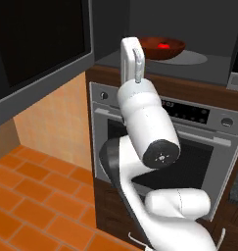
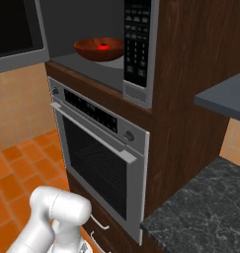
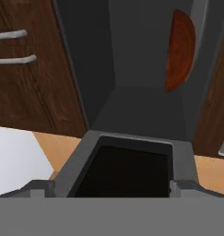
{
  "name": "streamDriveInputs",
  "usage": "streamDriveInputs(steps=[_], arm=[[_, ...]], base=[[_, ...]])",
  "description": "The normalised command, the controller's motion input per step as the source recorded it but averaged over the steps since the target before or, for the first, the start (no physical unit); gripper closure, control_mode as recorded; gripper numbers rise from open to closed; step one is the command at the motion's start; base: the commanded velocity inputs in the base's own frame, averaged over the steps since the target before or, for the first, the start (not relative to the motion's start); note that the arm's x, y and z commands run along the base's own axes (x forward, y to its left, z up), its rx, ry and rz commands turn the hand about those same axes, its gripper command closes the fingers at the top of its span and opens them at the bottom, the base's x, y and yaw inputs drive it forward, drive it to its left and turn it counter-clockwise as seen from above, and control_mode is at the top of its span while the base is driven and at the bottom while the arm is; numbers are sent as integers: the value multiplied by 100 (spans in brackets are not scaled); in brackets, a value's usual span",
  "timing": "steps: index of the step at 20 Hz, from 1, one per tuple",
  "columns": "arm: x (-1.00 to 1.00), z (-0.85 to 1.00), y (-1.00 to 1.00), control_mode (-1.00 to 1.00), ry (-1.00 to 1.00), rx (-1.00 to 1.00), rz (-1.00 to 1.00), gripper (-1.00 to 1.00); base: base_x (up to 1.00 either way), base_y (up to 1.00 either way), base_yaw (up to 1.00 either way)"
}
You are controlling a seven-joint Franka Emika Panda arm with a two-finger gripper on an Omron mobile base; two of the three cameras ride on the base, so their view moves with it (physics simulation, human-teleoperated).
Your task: Pick the tomato from the sink and place it in the bowl. Then pick the bowl and place it in the microwave. Then close the microwave door and press the start button.
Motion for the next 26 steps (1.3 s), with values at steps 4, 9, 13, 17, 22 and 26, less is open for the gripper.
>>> streamDriveInputs(steps=[4,9,13,17,22,26], arm=[[-70,0,90,-100,2,4,9,-100],[-28,-7,100,-100,1,1,1,-100],[-6,-8,91,-100,0,0,0,-100],[0,-65,88,-100,0,17,0,-100],[-3,-80,76,-100,-1,22,-3,-100],[11,-74,85,-100,0,28,-10,-100]], base=[[0,0,0],[0,0,0],[0,0,0],[0,0,0],[0,0,0],[0,0,0]])
